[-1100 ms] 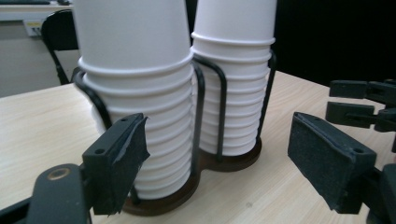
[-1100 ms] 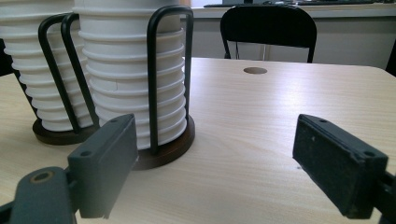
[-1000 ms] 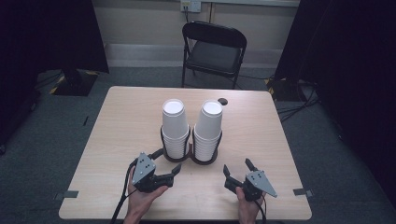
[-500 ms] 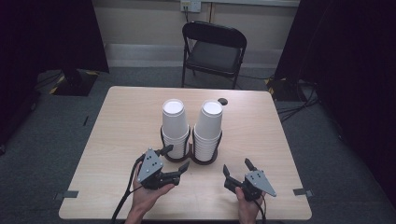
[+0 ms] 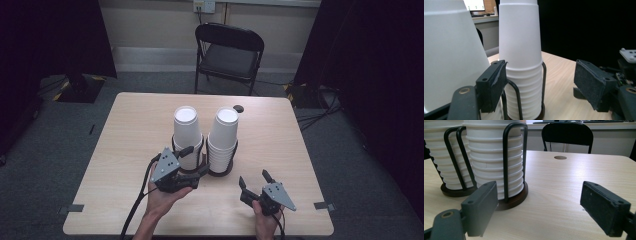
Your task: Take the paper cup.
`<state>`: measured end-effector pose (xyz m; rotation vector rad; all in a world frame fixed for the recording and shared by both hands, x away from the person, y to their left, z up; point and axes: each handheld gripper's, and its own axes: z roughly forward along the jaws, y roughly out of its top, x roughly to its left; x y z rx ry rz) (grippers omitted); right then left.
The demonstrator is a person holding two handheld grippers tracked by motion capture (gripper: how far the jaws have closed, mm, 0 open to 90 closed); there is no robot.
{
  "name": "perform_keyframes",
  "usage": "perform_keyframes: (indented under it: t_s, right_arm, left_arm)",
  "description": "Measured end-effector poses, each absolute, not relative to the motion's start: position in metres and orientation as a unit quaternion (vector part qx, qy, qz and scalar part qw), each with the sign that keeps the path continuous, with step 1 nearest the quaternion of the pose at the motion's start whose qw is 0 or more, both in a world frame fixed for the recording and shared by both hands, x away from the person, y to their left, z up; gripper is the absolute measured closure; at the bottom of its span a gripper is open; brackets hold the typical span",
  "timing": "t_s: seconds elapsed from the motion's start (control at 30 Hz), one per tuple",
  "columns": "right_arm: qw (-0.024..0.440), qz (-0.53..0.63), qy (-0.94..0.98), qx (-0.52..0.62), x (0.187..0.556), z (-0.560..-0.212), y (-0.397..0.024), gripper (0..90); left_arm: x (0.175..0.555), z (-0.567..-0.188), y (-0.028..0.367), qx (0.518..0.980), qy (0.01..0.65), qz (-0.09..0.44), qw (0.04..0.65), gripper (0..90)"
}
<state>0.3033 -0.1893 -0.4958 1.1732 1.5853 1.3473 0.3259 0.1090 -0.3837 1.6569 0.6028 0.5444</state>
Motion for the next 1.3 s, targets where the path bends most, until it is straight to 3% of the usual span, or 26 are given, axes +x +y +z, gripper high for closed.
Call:
perform_keyframes:
  t_s: [0.77, 1.3]
  right_arm:
    - [0.365, 0.523, 0.619, 0.457, 0.304, -0.496, -0.189, 14.8]
    - [0.363, 0.523, 0.620, 0.459, 0.304, -0.496, -0.190, 15.4]
  left_arm:
    - [0.351, -0.347, 0.084, 0.718, 0.239, 0.221, 0.615, 24.7]
    - [0.373, -0.321, 0.066, 0.722, 0.235, 0.229, 0.610, 15.5]
